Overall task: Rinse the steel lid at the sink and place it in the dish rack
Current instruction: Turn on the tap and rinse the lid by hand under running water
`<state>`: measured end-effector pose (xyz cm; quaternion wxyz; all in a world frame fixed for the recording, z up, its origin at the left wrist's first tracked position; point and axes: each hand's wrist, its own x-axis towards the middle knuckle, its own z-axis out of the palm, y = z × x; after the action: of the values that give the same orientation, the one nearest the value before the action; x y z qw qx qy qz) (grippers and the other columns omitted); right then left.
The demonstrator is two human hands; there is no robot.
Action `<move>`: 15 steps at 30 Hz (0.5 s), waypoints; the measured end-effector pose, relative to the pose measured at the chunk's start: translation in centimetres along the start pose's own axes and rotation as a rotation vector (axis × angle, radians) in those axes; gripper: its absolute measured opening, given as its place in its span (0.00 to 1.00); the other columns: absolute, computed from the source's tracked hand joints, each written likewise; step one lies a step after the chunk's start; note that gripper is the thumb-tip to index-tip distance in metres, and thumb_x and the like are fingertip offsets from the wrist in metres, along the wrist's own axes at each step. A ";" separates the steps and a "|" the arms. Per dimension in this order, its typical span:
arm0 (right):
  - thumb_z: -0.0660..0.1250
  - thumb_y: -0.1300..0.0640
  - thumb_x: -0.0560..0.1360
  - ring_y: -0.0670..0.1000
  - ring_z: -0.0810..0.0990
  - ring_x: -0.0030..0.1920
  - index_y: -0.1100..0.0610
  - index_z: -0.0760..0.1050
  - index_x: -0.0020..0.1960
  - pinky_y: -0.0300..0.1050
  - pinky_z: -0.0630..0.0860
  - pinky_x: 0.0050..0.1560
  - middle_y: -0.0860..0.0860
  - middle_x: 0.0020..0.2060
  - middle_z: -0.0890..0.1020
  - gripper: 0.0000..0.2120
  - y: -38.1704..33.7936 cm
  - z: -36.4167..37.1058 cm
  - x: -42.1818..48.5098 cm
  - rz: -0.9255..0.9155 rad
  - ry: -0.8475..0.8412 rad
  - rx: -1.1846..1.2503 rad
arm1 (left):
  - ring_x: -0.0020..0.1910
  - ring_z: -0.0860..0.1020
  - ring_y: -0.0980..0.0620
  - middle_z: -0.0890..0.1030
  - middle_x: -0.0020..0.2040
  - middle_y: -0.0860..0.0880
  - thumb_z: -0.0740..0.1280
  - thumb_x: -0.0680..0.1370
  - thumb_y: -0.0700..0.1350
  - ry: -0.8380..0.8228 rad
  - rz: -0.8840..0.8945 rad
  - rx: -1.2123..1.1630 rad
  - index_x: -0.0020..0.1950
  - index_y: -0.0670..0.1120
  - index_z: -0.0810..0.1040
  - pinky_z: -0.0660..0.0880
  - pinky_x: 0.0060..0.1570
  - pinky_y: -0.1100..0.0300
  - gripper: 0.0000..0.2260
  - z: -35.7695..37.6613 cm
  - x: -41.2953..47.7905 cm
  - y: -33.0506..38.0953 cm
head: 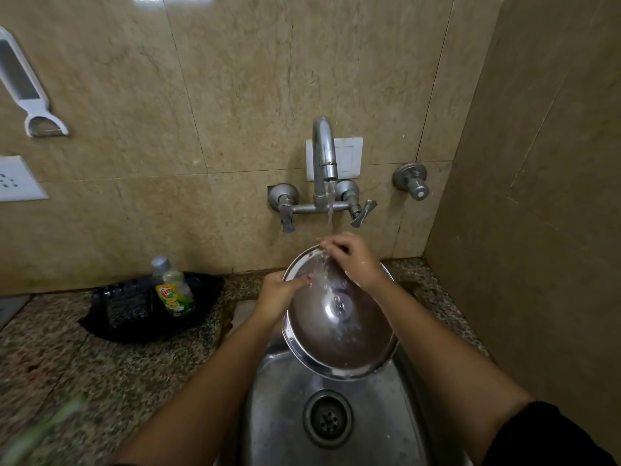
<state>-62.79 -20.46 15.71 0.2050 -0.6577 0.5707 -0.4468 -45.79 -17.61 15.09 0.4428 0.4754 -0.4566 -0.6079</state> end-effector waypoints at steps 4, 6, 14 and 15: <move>0.64 0.47 0.76 0.49 0.79 0.52 0.49 0.81 0.57 0.52 0.71 0.60 0.44 0.46 0.83 0.13 -0.2 -0.2 0.1 0.038 0.061 -0.022 | 0.42 0.83 0.39 0.85 0.44 0.38 0.71 0.72 0.39 -0.030 -0.058 0.077 0.51 0.36 0.82 0.79 0.50 0.46 0.10 -0.5 0.6 0.4; 0.63 0.47 0.77 0.47 0.72 0.49 0.45 0.80 0.58 0.48 0.65 0.55 0.42 0.41 0.76 0.12 -2.0 0.5 -0.4 -0.164 -0.114 -0.216 | 0.49 0.82 0.36 0.83 0.49 0.34 0.71 0.72 0.36 -0.122 -0.017 0.163 0.53 0.37 0.82 0.77 0.54 0.44 0.11 -0.4 0.9 1.3; 0.62 0.50 0.78 0.54 0.77 0.55 0.52 0.81 0.57 0.51 0.70 0.60 0.53 0.50 0.83 0.13 0.5 -1.0 -0.4 0.068 0.180 -0.109 | 0.39 0.83 0.44 0.84 0.45 0.38 0.70 0.73 0.38 -0.048 0.018 0.035 0.51 0.36 0.82 0.80 0.43 0.54 0.09 -0.8 0.2 0.6; 0.62 0.50 0.79 0.54 0.75 0.56 0.52 0.80 0.58 0.51 0.68 0.60 0.53 0.49 0.82 0.13 0.5 -0.9 -0.4 0.076 0.170 -0.124 | 0.38 0.83 0.44 0.84 0.44 0.37 0.70 0.73 0.38 -0.070 0.010 0.050 0.51 0.36 0.82 0.80 0.42 0.55 0.09 -0.9 0.3 0.8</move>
<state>-63.79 -20.01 15.68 0.1317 -0.6069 0.6371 -0.4566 -44.83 -18.16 15.72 0.4176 0.4626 -0.4891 -0.6103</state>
